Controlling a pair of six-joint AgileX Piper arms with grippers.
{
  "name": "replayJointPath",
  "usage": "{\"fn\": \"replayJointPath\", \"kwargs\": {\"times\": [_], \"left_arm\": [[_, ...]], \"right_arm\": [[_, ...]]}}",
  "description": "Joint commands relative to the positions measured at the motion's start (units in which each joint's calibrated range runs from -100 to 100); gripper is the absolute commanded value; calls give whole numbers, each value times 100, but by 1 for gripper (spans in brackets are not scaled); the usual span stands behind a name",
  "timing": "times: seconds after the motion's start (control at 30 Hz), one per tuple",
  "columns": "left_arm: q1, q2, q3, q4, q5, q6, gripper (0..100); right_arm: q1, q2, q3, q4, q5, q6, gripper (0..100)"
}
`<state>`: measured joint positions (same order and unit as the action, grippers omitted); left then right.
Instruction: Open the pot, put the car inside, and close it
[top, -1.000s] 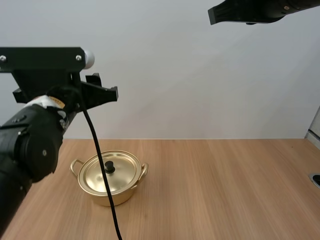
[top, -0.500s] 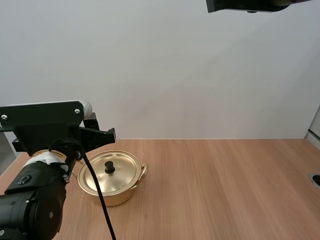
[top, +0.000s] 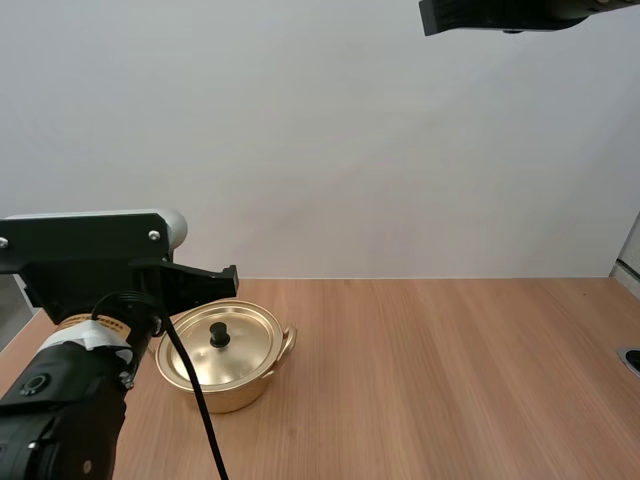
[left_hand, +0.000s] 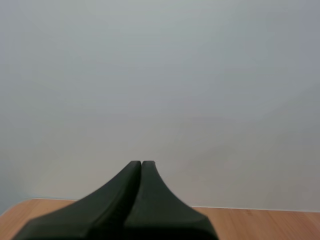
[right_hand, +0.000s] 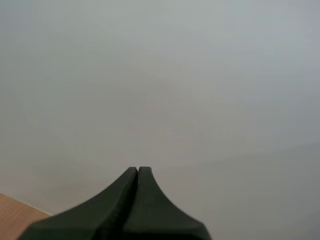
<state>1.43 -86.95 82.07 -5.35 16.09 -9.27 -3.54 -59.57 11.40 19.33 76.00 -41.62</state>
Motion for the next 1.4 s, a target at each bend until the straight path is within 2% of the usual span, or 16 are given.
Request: {"fn": "replayJointPath", "kwargs": {"times": [0.0, 0.23, 0.6, 1.13, 1.27, 1.37], "left_arm": [[-194, -107, 8, 14, 36, 3, 0], [-194, -141, 8, 236, 980, -39, 0], [-210, -190, 681, 441, 462, -218, 0], [-227, -354, 696, 441, 279, -218, 0], [-45, -674, 696, 441, 240, -218, 0], [-45, -965, 696, 441, 240, -218, 0]], "right_arm": [[-4, -1, 9, -21, 84, -10, 0], [-4, -1, 9, 37, 506, -10, 0], [-178, -234, 9, 193, 524, -10, 0], [-214, -507, 9, 513, 452, -163, 0], [-214, -507, 9, 586, 411, -163, 0], [-214, -507, 9, 675, 391, -163, 0]]}}
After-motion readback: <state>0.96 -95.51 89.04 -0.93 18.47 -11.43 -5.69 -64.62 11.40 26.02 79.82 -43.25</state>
